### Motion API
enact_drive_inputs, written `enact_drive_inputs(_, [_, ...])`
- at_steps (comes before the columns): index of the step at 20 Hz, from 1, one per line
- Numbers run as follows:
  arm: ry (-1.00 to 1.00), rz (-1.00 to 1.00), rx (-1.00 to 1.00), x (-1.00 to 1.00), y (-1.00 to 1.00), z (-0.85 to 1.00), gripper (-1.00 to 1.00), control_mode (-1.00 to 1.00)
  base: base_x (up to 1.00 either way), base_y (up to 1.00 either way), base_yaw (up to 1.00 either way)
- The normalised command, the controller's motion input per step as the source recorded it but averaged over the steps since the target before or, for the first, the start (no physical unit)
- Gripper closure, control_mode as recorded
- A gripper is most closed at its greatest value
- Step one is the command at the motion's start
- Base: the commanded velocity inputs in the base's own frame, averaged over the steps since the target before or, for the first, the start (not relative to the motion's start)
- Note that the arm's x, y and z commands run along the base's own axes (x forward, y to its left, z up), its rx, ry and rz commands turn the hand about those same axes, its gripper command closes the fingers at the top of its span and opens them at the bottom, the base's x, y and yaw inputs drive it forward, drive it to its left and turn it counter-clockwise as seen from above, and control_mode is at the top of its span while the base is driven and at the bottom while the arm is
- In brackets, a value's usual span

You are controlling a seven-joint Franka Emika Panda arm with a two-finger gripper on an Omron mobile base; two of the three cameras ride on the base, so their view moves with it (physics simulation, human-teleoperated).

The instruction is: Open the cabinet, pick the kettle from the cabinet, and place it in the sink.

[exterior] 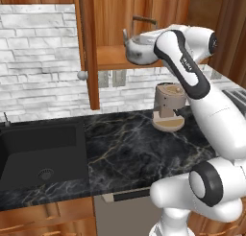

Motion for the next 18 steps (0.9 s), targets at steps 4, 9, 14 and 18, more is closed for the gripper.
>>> enact_drive_inputs(4, [0.08,0.00,0.07,-0.55,-0.18,0.08,1.00,-1.00,0.00,0.00,0.00])
enact_drive_inputs(9, [0.08,0.00,0.11,-0.55,-0.10,0.00,1.00,-1.00,0.00,0.00,0.00])
enact_drive_inputs(14, [0.08,0.00,0.14,-0.52,-0.07,0.00,1.00,-1.00,0.00,0.00,0.00])
enact_drive_inputs(18, [0.11,0.00,0.15,-0.50,-0.10,0.00,1.00,-1.00,0.00,0.00,0.00])
